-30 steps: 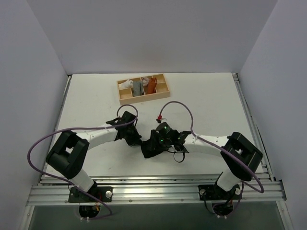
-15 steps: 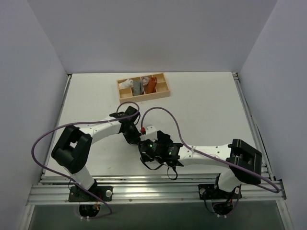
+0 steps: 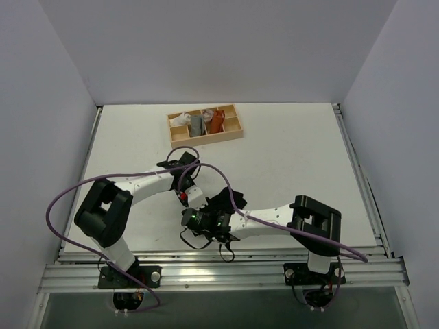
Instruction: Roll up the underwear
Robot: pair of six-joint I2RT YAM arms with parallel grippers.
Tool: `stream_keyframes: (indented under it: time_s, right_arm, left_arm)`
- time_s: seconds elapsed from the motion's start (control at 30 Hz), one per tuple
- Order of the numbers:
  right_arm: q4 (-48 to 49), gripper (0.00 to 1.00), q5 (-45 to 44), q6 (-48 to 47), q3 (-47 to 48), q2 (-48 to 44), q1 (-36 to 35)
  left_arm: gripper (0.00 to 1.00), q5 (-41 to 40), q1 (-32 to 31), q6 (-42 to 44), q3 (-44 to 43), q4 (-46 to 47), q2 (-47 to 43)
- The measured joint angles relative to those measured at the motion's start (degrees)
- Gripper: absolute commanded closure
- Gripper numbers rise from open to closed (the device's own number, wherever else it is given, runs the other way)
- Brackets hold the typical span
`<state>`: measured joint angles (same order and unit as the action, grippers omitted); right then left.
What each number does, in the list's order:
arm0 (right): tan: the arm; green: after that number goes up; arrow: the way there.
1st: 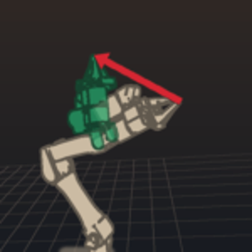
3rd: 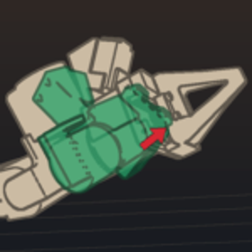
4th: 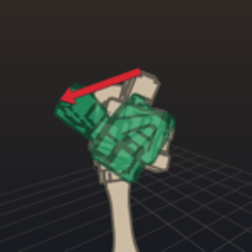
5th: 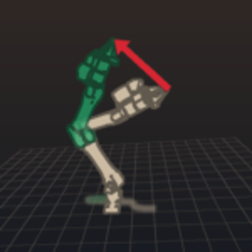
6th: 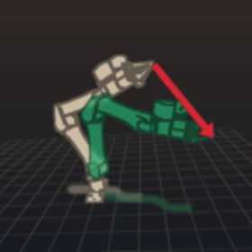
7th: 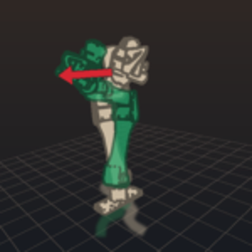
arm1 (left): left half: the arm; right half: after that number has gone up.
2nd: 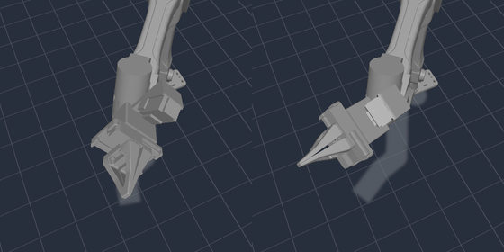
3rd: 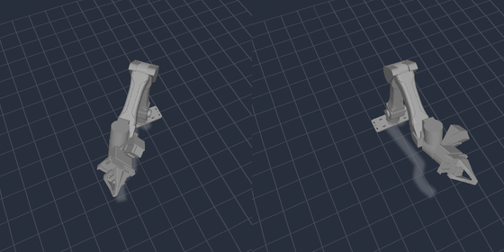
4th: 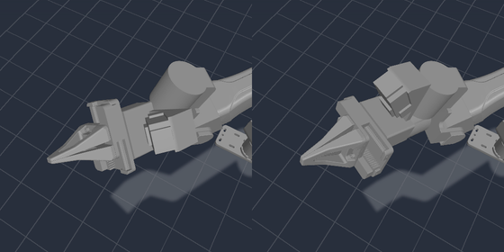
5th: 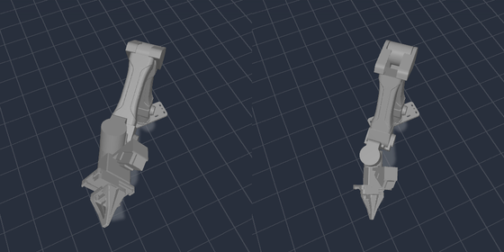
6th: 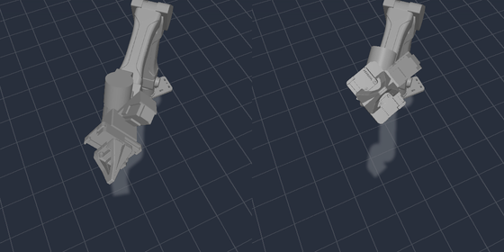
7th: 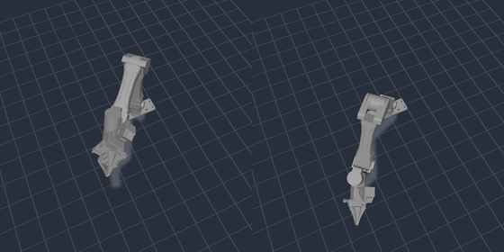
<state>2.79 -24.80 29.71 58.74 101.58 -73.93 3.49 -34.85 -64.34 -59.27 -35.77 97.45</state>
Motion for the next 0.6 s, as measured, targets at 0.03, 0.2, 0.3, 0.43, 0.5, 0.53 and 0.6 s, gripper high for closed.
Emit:
stream_keyframes:
  time_s: [0.03, 0.2, 0.3, 0.43, 0.5, 0.53, 0.6]
  right_arm:
    - [-0.09, 0.53, -0.63, -0.17, 0.11, 0.55, -0.02]
    - [-1.79, 0.54, -4.44, -1.36, 2.82, 2.78, -0.33]
    - [-2.01, 0.55, -5.97, -1.38, 3.98, 4.00, -0.37]
    - [-1.99, 0.60, -6.58, -1.31, 4.15, 4.76, -0.44]
    - [-1.99, 0.64, -6.91, -1.03, 4.13, 5.22, -0.59]
    - [-1.97, 0.65, -6.99, -0.76, 4.02, 5.40, -0.70]
    - [-1.92, 0.69, -7.23, 0.04, 3.69, 5.64, -0.90]
  left_arm:
    - [0.98, 0.02, 0.00, 0.00, 0.00, 0.00, 0.02]
    - [0.98, 0.20, 0.02, 0.00, 0.00, -0.02, 0.07]
    - [0.98, 0.39, 0.09, -0.02, 0.00, -0.02, 0.09]
    - [0.98, 0.44, 0.13, -0.04, 0.00, -0.09, 0.09]
    - [0.98, 0.44, 0.13, -0.09, 0.00, -0.15, 0.09]
    - [0.98, 0.44, 0.13, -0.11, 0.00, -0.28, 0.09]
    - [0.98, 0.50, 0.13, -0.17, -0.04, -0.79, 0.09]
